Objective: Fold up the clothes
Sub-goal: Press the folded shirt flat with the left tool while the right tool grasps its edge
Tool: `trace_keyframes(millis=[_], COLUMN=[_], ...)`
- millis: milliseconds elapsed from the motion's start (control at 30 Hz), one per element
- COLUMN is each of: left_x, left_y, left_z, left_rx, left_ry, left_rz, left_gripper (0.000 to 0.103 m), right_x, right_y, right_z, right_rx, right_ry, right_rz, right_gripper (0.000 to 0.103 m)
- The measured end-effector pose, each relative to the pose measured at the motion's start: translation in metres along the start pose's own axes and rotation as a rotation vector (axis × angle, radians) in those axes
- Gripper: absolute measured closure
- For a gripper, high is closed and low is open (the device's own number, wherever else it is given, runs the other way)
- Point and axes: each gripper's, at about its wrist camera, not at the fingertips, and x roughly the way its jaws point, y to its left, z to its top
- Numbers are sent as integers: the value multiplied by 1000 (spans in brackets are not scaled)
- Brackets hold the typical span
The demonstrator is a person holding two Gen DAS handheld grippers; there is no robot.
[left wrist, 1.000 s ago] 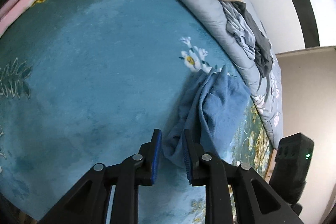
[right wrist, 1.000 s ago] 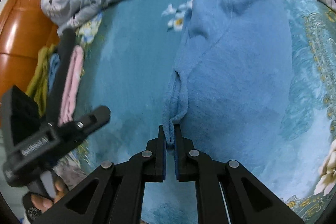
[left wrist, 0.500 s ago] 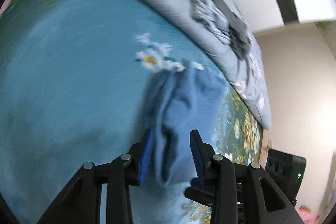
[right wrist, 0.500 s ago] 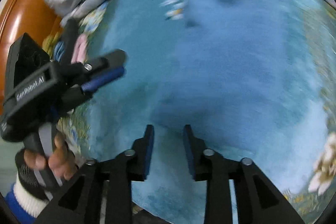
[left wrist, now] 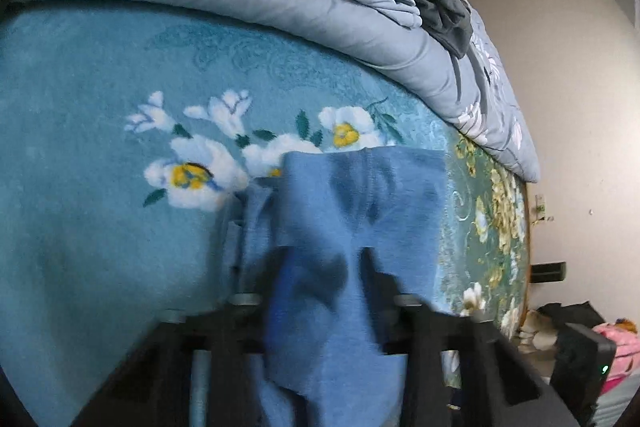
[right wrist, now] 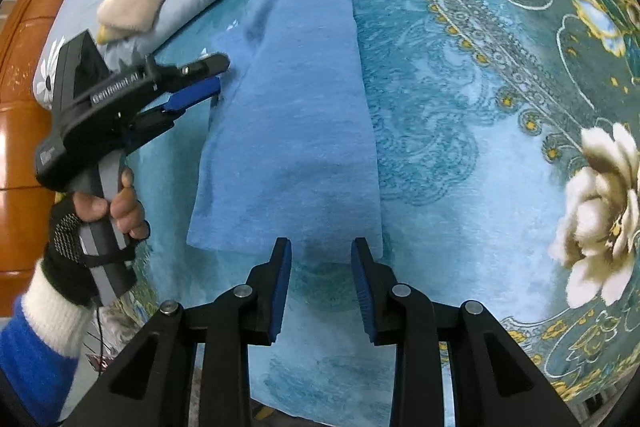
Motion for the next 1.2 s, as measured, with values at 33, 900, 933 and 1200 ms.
trace_keyframes(millis=[33,900,933,1200], left_x=[0,-90,-91,-90], left_y=[0,81,81,71], left_z=[-1,-56,-58,-65], left_rx=[7,-309,-317,-356], left_ry=[-5,-163,-163,-164], left_rz=[10,-26,-30,-53], left_gripper=[99,98,97,83], right_x=[2,42,42,18], right_y=[-1,-80,-82,-78], right_z=[0,-28,-29,-19], right_rx=[7,291,289,287], right_ry=[1,-12,-12,-25], right_rz=[4,220,230,297], right_gripper=[71,51,51,90])
